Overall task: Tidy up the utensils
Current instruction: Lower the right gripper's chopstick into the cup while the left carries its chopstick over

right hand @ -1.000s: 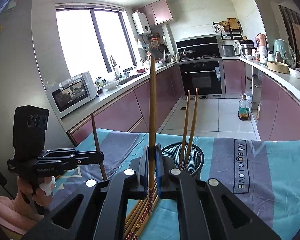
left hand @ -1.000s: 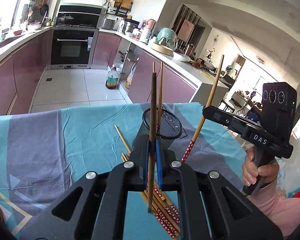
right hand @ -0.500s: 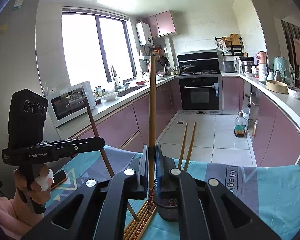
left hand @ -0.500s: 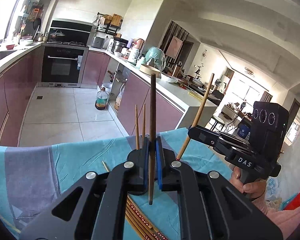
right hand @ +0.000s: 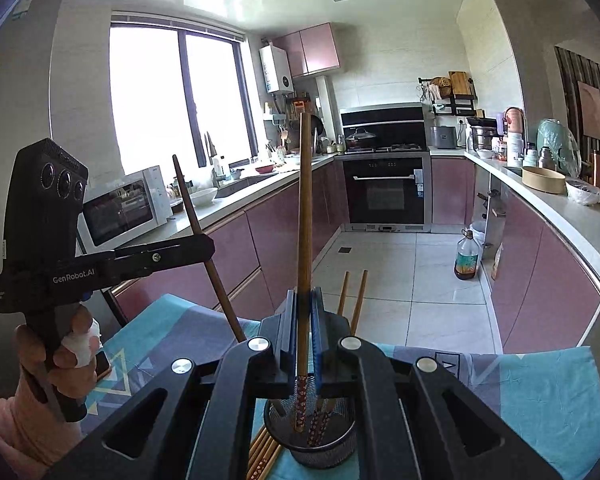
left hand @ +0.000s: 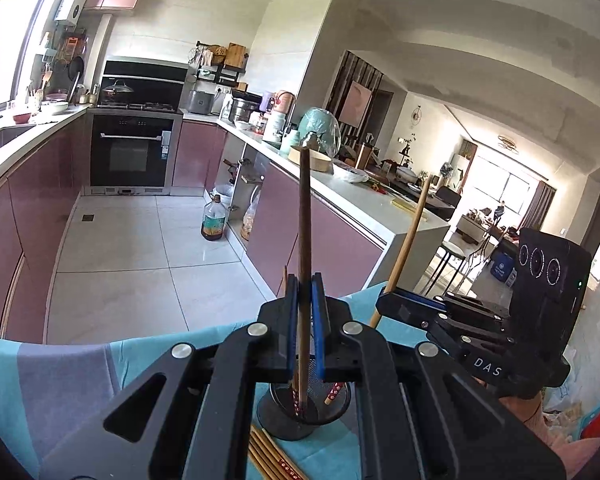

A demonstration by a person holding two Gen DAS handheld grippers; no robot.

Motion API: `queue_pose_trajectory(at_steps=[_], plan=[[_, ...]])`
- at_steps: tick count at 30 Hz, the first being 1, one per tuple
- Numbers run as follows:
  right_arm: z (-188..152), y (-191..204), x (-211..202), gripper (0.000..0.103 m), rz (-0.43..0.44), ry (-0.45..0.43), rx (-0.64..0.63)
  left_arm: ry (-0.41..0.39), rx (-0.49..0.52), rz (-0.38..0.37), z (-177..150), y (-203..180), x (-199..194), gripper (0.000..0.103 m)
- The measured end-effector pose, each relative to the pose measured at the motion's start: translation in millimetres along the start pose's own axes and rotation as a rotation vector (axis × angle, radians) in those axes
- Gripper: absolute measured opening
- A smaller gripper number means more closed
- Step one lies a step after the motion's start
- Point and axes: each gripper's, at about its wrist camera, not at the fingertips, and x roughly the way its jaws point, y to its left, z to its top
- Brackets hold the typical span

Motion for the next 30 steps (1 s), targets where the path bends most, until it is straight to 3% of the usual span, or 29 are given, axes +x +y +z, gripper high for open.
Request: queue_pose_trajectory(at_steps=[13, 23, 30], plan=[[-26.3, -18.8, 28.8, 0.005, -0.006, 0.140, 0.057, 0.181, 0.028, 0.042, -41.3, 12.2, 59.2, 0.007], [-36.7, -30.3, 54.2, 0.006, -0.031, 0.234, 0.103, 0.194, 0.055, 0.076, -40.1, 20.0, 78.0, 0.008], [-38.6, -36.5, 61.9, 0.009, -0.057, 0.252, 0.122, 0.217, 0.045, 0.088, -44.1, 22.1, 91.1, 0.010]])
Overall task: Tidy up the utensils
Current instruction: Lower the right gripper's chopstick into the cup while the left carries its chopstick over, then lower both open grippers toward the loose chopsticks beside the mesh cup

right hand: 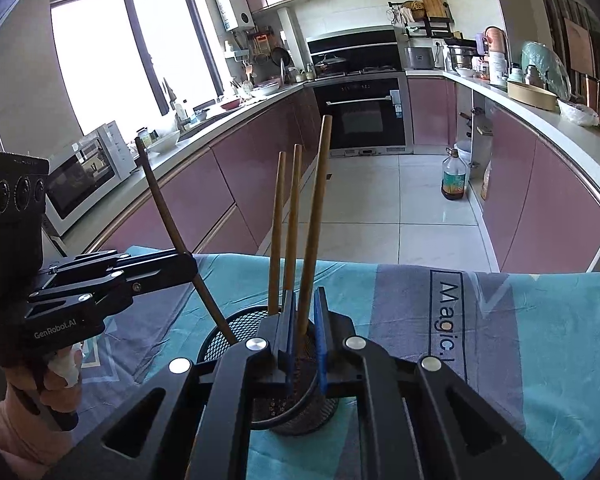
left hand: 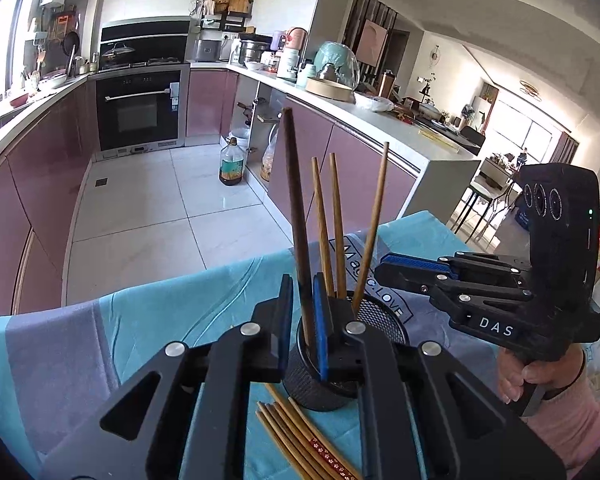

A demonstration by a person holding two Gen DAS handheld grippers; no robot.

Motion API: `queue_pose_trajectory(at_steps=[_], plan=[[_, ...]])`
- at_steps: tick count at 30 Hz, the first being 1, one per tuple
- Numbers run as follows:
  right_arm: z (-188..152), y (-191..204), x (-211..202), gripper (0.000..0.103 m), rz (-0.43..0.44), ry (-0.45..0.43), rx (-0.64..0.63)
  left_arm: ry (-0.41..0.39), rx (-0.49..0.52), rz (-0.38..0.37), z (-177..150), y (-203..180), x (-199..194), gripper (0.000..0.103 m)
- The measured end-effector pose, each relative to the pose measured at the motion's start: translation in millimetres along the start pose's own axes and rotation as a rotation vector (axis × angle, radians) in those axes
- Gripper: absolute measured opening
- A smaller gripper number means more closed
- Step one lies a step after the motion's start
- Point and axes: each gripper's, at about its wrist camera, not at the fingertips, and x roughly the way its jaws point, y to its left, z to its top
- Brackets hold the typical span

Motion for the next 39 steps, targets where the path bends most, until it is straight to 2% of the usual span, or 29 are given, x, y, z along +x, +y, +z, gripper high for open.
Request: queue_pose_trajectory(at_steps=[4, 6, 9, 13, 16, 19, 25, 28, 34, 39], plan=[[-1.2, -1.1, -2.5, 0.011, -0.009, -0.012, 0.017, -0.011, -0.013, 0.019, -2.5, 3.9, -1.8, 0.021], [-2.6, 0.1, -6.1, 0.012, -0.007, -0.025, 0.020, -0.025, -0.023, 0.034, -5.0, 7.2, -5.8, 0.031], [-5.3, 4.3, -16.2, 0.014, -0.012, -0.051, 0.011, -0.054, -0.028, 0.066, -10.3, 12.0, -15.7, 0.041], [-12.9, 16.4, -38.4, 0.019, -0.025, -0.108, -0.028, -0.066, -0.035, 0.105, -23.7, 19.2, -27.7, 0.048], [-23.4, 25.6, -52.9, 0.020, 0.006, -0.124, -0.060, -0.045, -0.029, 0.133, -40.4, 24.5, -30.4, 0.051], [-44.4, 38.2, -52.0, 0.020, 0.060, -0.081, -0.089, 0.016, -0.016, 0.136, -63.8, 25.7, -22.1, 0.052], [-92.6, 56.4, -8.9, 0.020, 0.123, 0.121, -0.094, 0.130, 0.011, 0.113, -111.7, 16.5, -2.6, 0.052], [-110.1, 61.4, 8.9, 0.020, 0.136, 0.190, -0.080, 0.171, 0.020, 0.107, -130.7, 14.1, 2.9, 0.052], [-122.5, 65.7, 22.9, 0.020, 0.130, 0.237, -0.055, 0.218, 0.015, 0.112, -161.4, 15.0, 7.9, 0.052], [-129.2, 65.9, 24.6, 0.020, 0.115, 0.251, -0.050, 0.239, 0.013, 0.120, -173.1, 12.3, 9.6, 0.052]])
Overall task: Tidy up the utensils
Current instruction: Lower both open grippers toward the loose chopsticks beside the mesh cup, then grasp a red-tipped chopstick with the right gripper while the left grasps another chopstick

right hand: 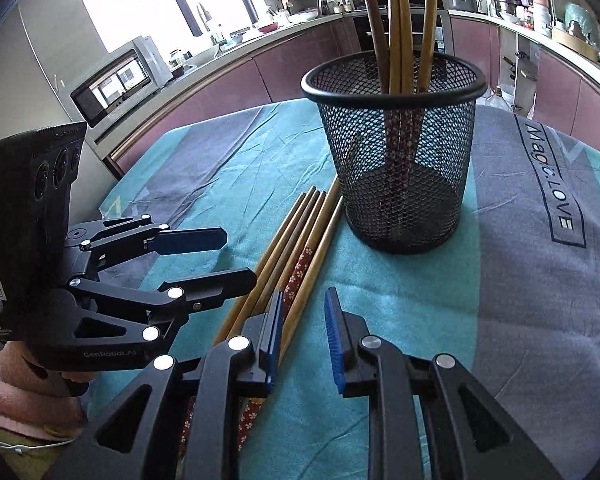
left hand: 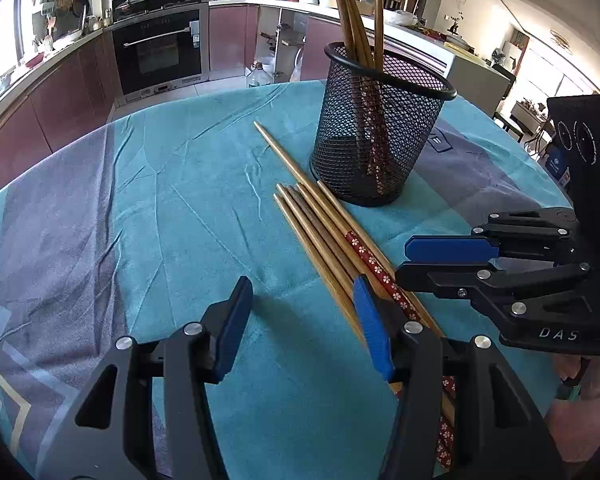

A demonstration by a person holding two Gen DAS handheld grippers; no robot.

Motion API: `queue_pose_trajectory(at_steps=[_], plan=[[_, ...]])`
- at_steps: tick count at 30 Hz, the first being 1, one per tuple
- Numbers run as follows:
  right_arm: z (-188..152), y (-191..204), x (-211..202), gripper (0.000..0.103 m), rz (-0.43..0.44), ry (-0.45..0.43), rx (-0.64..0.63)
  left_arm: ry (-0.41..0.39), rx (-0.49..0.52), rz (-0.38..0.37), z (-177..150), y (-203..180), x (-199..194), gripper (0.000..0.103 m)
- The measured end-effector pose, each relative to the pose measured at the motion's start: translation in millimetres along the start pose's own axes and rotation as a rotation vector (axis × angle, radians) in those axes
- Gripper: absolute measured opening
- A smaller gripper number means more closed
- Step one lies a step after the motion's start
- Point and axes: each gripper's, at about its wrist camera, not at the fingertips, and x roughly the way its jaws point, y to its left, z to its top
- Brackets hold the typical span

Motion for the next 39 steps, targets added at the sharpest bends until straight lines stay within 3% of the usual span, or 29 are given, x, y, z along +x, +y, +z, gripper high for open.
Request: queue_pose_trajectory(at_steps=[19, 27, 33, 39], plan=[[-2.0, 8.8, 9.8, 0.020, -0.078, 0.016, -0.032, 0.014, 0.030, 0.038, -3.5, -3.1, -2.4, 0.048], [3.0, 17.6, 19.8, 0.019, -0.139, 0.006, -0.066, 0.010, 0.008, 0.053, 2.5, -0.8, 0.3, 0.034], [5.6, 17.7, 22.8, 0.009, -0.139, 0.010, -0.057, 0.011, -0.032, 0.059, 4.8, 8.5, -0.1, 0.020], [5.6, 14.4, 21.9, 0.008, -0.142, 0.014, -0.041, 0.012, -0.042, 0.057, 4.6, 12.5, 1.1, 0.020]])
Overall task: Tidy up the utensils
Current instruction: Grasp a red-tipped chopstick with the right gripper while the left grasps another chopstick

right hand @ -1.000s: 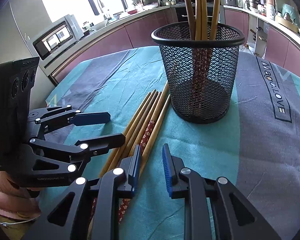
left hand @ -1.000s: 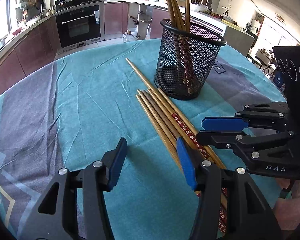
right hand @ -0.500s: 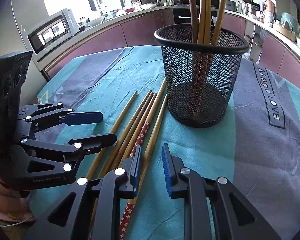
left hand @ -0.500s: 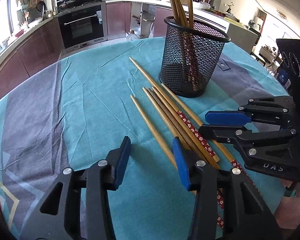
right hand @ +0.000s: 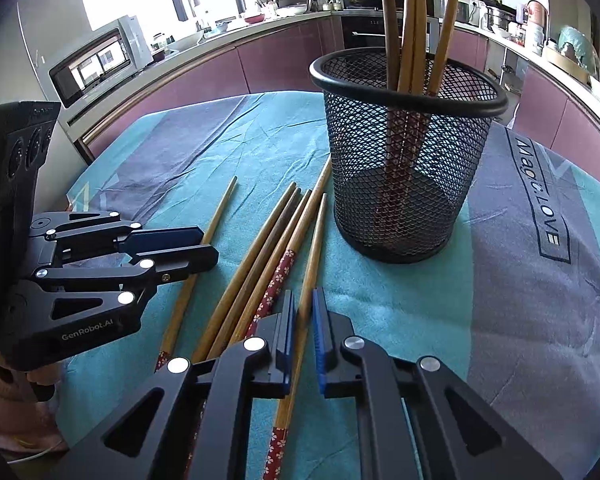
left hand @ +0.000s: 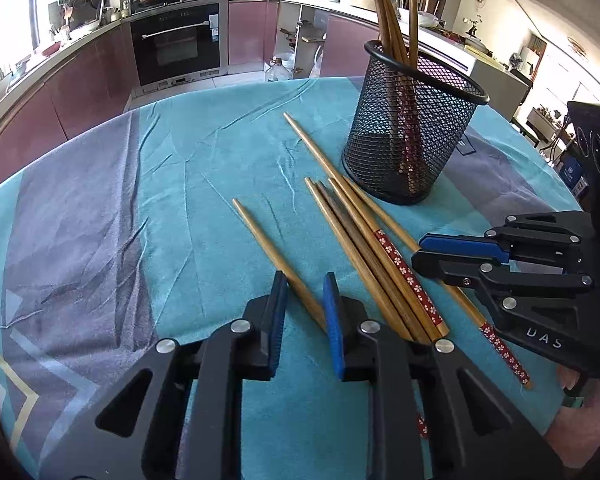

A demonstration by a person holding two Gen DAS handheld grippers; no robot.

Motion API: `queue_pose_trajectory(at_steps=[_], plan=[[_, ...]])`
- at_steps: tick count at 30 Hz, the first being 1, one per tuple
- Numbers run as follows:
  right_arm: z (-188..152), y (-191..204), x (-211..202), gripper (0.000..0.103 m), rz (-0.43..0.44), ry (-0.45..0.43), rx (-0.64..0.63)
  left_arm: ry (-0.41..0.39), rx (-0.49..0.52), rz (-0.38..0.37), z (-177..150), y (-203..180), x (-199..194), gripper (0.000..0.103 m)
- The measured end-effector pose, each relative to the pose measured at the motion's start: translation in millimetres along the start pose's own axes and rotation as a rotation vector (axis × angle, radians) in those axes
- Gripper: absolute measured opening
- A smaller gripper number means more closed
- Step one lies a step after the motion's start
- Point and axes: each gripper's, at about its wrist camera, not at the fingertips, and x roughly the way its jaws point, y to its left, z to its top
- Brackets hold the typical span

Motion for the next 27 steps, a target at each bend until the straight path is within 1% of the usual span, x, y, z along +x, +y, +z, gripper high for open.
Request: queue_pose_trajectory(at_steps=[4, 10, 14, 17, 23, 26, 27], plan=[[3.6, 0.6, 3.0, 0.008, -0.002, -0.005, 0.012, -0.004, -0.009, 0.009, -0.6, 0.2, 1.1, 0.020], [2.5, -3.2, 1.4, 0.006, 0.010, -0.015, 0.048, -0.013, -0.039, 0.027, -0.8, -1.1, 1.5, 0.015], [1.1, -7.0, -4.4, 0.005, 0.020, -0.025, 0.059, -0.017, -0.071, 0.024, -2.2, 1.7, 0.3, 0.010], [-0.2, -7.6, -9.4, 0.005, 0.036, -0.034, 0.058, -0.017, -0.078, 0.022, -3.1, 3.0, -0.6, 0.008], [-3.4, -7.5, -17.6, 0.005, 0.068, -0.040, 0.056, -0.015, -0.079, 0.018, -5.5, 3.7, -3.2, 0.007], [-4.2, -10.9, -17.9, 0.005, 0.059, -0.032, 0.053, -0.006, -0.060, 0.023, -6.7, 3.1, -2.3, 0.008], [-4.2, -11.7, -16.2, 0.005, 0.053, -0.026, 0.053, -0.007, -0.052, 0.029, -6.3, 2.5, -2.0, 0.011]])
